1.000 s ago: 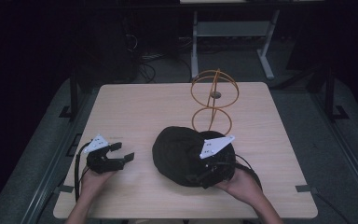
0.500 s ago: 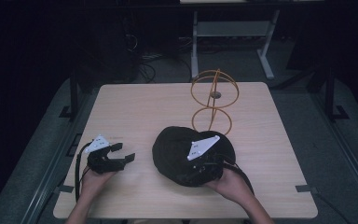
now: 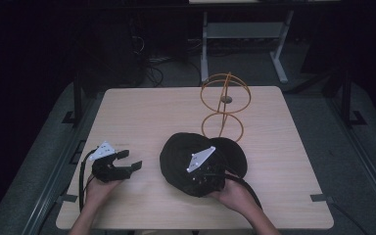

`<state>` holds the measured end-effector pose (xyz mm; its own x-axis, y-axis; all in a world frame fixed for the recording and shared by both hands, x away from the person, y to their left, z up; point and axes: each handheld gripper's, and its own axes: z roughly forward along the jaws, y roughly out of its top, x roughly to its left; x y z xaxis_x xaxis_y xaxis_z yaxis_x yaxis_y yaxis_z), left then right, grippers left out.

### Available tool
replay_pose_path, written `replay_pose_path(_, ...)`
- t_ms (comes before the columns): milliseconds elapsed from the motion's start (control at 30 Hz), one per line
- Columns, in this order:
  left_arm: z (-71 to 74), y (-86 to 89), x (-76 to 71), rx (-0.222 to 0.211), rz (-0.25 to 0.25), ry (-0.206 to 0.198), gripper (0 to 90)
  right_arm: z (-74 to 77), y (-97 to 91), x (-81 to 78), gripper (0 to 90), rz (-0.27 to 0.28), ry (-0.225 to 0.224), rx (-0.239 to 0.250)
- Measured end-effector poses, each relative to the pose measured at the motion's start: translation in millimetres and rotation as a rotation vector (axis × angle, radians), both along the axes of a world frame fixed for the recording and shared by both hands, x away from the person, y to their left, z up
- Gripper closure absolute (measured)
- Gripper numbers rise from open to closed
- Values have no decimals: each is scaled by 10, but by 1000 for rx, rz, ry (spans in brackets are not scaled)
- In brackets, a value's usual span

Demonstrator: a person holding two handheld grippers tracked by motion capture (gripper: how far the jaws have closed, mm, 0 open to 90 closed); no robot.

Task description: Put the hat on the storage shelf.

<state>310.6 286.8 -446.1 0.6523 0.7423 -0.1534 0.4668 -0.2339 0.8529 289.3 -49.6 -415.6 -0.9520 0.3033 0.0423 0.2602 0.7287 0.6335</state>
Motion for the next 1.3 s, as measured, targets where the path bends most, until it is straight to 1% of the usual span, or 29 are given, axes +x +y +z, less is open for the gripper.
replay_pose_path(67, -3, -4, 2, 3, -3, -1, 224, -11, 21, -9, 538, 3, -5, -21)
replay_pose_path(100, -3, -4, 2, 3, -3, -1, 224, -11, 21, -9, 538, 3, -5, -21)
replay_pose_path(167, -4, -5, 2, 9, -6, 0, 225, -37, 48, -15, 586, 13, 3, -46)
replay_pose_path(233, -4, -7, 1, 9, -7, -1, 225, -44, 58, -19, 603, 19, 2, -49)
replay_pose_path(267, -3, -7, 1, 9, -7, -1, 225, -49, 73, -29, 618, 24, 3, -61)
replay_pose_path(300, -4, -8, 1, 8, -8, 0, 225, -56, 84, -31, 643, 31, 5, -64)
replay_pose_path(367, -5, -14, 0, 7, -8, 2, 225, -65, 103, -43, 732, 65, -4, -83)
replay_pose_path(400, -5, -14, 0, 7, -8, 2, 225, -65, 103, -43, 732, 65, -4, -83)
replay_pose_path(467, -9, -23, 1, 13, -15, 3, 225, -51, 95, -55, 772, 79, -8, -84)
replay_pose_path(500, -9, -25, 0, 20, -21, 4, 225, -44, 89, -56, 777, 79, -6, -80)
replay_pose_path(600, -7, -39, -3, 19, -24, 3, 225, 15, 41, -62, 783, 76, -8, -57)
replay_pose_path(633, -4, -53, -8, 23, -33, 1, 225, 45, 22, -65, 783, 70, -7, -43)
replay_pose_path(667, -3, -68, -12, 14, -33, -1, 225, 87, -7, -65, 783, 68, -10, -28)
replay_pose_path(700, 0, -76, -16, 14, -36, -2, 225, 126, -32, -65, 783, 67, -13, -15)
replay_pose_path(767, 7, -89, -21, 8, -44, -3, 224, 155, -52, -64, 783, 68, -15, -5)
replay_pose_path(800, 12, -102, -26, -4, -51, -3, 223, 247, -113, -68, 783, 63, -19, 29)
replay_pose_path(833, 20, -115, -35, -11, -62, -8, 223, 289, -140, -71, 782, 59, -22, 41)
replay_pose_path(867, 30, -134, -45, -14, -70, -16, 223, 289, -140, -71, 782, 59, -22, 41)
replay_pose_path(933, 52, -175, -65, -13, -87, -28, 222, 367, -181, -88, 782, 46, -15, 68)
replay_pose_path(967, 71, -222, -85, -18, -106, -38, 221, 433, -216, -95, 782, 44, -21, 79)
replay_pose_path(1033, 77, -249, -91, -19, -114, -47, 220, 464, -232, -98, 781, 46, -22, 88)
replay_pose_path(1067, 86, -273, -103, -22, -124, -49, 218, 521, -261, -104, 781, 42, -26, 108)
replay_pose_path(1100, 96, -297, -112, -24, -137, -57, 218, 521, -261, -104, 781, 42, -26, 108)
replay_pose_path(1133, 108, -325, -122, -23, -147, -63, 215, 566, -286, -104, 782, 43, -23, 127)
replay_pose_path(1167, 123, -349, -130, -15, -159, -73, 215, 566, -286, -104, 782, 43, -23, 127)
replay_pose_path(1200, 151, -396, -154, -24, -181, -86, 211, 596, -305, -103, 781, 40, -23, 140)
replay_pose_path(1233, 167, -413, -163, -20, -193, -94, 211, 613, -315, -102, 781, 37, -21, 151)
replay_pose_path(1267, 167, -413, -163, -20, -193, -94, 211, 613, -315, -102, 781, 37, -21, 151)
replay_pose_path(1300, 197, -465, -185, -36, -209, -111, 210, 638, -331, -96, 781, 40, -26, 159)
